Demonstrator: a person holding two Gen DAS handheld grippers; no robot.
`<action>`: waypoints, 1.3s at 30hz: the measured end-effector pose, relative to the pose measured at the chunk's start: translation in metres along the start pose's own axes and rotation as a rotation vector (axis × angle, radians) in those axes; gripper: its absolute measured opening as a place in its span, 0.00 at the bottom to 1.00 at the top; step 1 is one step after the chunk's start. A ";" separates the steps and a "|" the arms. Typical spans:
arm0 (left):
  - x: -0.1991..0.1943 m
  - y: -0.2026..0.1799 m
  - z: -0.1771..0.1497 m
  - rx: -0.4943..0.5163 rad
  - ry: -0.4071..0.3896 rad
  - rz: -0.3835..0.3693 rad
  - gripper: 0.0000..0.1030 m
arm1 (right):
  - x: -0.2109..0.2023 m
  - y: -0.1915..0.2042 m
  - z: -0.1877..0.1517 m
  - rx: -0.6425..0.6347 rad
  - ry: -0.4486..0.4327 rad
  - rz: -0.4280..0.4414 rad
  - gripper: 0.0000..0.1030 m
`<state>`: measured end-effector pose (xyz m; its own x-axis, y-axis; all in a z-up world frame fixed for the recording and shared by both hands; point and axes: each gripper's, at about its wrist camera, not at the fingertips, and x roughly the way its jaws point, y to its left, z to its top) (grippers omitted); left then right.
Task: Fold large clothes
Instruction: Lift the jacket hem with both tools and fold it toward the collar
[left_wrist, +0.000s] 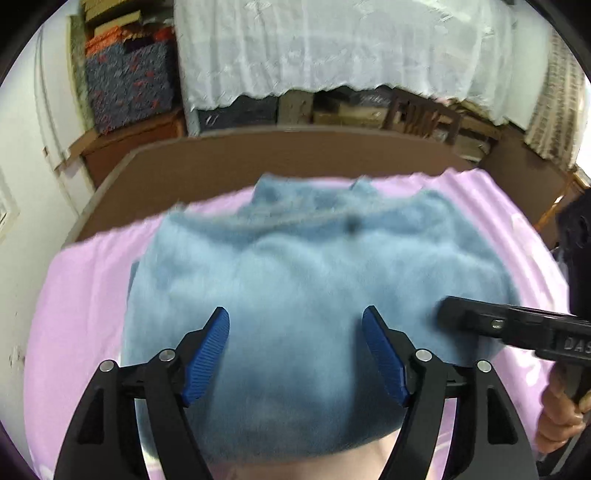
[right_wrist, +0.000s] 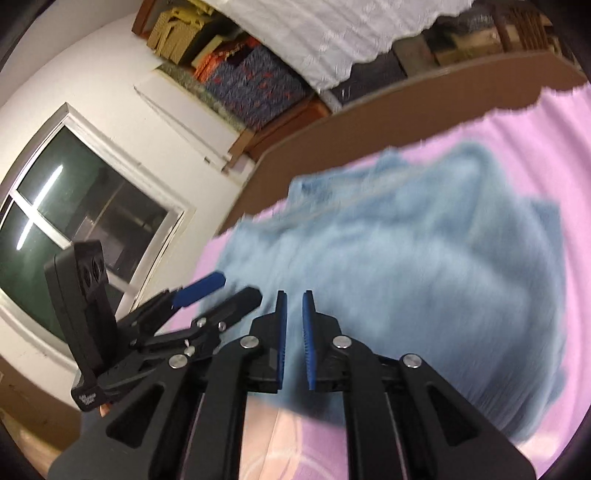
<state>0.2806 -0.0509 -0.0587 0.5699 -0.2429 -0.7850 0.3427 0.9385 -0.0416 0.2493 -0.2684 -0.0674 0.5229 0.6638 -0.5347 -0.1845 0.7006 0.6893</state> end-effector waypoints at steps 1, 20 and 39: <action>0.004 0.003 -0.005 -0.011 0.017 0.010 0.73 | 0.002 -0.003 -0.004 0.008 0.011 -0.007 0.09; -0.028 0.028 -0.040 -0.115 -0.001 -0.009 0.79 | -0.065 -0.104 -0.048 0.345 -0.061 0.050 0.00; 0.020 -0.015 0.000 -0.136 0.025 -0.030 0.80 | -0.122 -0.080 -0.057 0.344 -0.251 -0.103 0.39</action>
<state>0.2867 -0.0693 -0.0740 0.5414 -0.2667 -0.7973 0.2539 0.9559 -0.1474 0.1531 -0.3904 -0.0849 0.7179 0.4811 -0.5032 0.1447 0.6039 0.7838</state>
